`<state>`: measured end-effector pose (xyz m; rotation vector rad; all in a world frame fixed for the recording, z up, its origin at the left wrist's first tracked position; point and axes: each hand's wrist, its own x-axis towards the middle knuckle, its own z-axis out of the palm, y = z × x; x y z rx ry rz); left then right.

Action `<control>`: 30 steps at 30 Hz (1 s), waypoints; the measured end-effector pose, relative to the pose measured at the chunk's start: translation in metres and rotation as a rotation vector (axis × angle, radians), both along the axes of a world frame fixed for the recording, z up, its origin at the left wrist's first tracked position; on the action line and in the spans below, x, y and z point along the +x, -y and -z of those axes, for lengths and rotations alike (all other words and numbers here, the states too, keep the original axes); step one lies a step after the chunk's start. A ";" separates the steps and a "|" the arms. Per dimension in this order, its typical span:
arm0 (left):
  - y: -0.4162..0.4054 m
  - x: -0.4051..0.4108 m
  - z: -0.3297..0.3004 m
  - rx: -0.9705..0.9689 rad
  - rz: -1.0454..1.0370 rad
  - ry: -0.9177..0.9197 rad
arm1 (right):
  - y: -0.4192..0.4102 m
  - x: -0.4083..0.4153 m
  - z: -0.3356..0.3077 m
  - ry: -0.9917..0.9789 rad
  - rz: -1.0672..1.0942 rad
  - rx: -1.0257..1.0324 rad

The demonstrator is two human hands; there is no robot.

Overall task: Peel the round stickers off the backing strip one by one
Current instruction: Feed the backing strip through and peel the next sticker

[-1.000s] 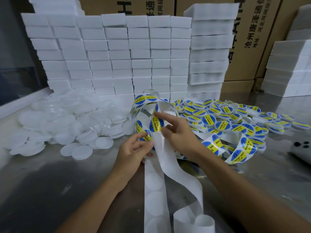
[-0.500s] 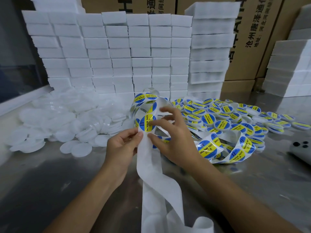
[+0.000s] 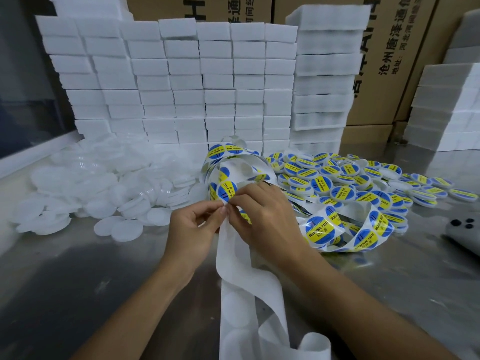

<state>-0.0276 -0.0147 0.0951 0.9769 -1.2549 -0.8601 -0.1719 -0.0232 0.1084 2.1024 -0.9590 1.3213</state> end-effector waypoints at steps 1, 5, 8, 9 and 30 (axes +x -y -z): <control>0.000 0.000 0.000 -0.003 0.001 0.002 | 0.000 0.000 0.000 -0.004 0.007 0.006; -0.001 0.000 0.000 0.002 0.018 -0.007 | -0.002 0.000 -0.002 0.010 0.020 0.042; -0.003 -0.001 -0.002 0.006 0.012 -0.017 | -0.003 -0.001 -0.002 0.065 -0.012 0.126; -0.003 -0.002 -0.002 0.010 0.003 -0.018 | -0.003 -0.002 -0.002 0.118 -0.037 0.190; 0.016 0.049 0.011 -0.045 -0.553 0.899 | 0.014 -0.030 -0.013 1.196 -0.318 0.871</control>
